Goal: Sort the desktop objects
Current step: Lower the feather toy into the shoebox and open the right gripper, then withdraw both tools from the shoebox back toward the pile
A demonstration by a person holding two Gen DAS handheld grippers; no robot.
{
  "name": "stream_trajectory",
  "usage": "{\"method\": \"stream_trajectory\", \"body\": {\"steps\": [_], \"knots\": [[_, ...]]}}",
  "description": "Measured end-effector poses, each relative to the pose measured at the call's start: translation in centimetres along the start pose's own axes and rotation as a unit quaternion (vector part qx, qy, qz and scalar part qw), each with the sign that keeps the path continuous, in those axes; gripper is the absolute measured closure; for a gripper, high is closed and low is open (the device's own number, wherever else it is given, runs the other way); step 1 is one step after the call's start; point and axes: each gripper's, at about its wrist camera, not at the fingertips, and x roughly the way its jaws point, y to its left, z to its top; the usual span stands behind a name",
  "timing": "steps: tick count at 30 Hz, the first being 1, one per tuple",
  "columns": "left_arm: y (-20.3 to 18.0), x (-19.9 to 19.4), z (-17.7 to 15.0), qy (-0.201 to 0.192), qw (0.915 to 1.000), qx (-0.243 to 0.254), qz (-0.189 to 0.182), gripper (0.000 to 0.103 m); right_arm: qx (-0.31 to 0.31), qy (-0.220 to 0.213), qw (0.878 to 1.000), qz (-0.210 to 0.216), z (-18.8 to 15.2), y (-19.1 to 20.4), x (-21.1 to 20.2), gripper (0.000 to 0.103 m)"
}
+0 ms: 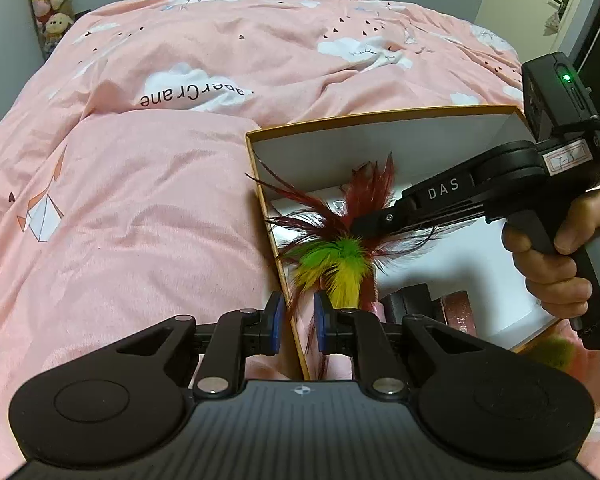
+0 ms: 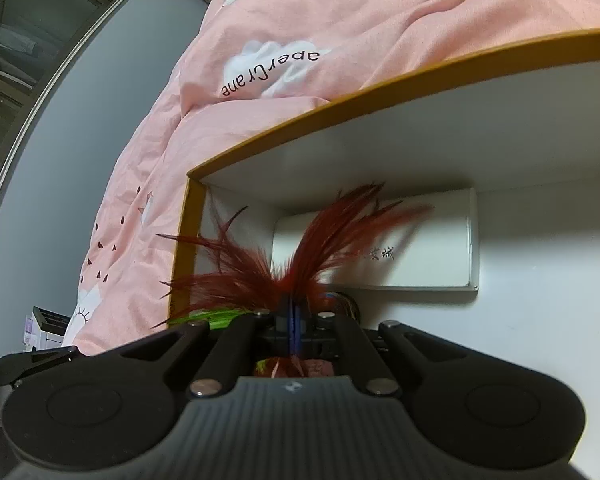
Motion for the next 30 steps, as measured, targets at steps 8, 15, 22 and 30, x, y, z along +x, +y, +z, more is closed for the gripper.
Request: {"method": "stream_trajectory", "body": {"steps": [8, 15, 22, 30], "knots": [[-1.1, -1.3, -0.3, -0.017, 0.9998, -0.001, 0.0, 0.086, -0.044, -0.021, 0.999, -0.017, -0.7, 1.4, -2.7, 0.094], [-3.0, -3.9, -1.1, -0.056, 0.9984, -0.004, 0.006, 0.086, -0.085, -0.057, 0.994, -0.034, -3.1, 2.7, -7.5, 0.089], [-6.0, -7.2, -2.7, -0.098, 0.995, 0.018, -0.002, 0.081, -0.115, -0.113, 0.986, -0.044, -7.3, 3.1, -13.6, 0.085], [-8.8, -9.1, -6.1, -0.073, 0.9966, 0.019, -0.034, 0.081, -0.13, -0.128, 0.982, -0.056, -13.2, 2.1, -17.8, 0.085]]}}
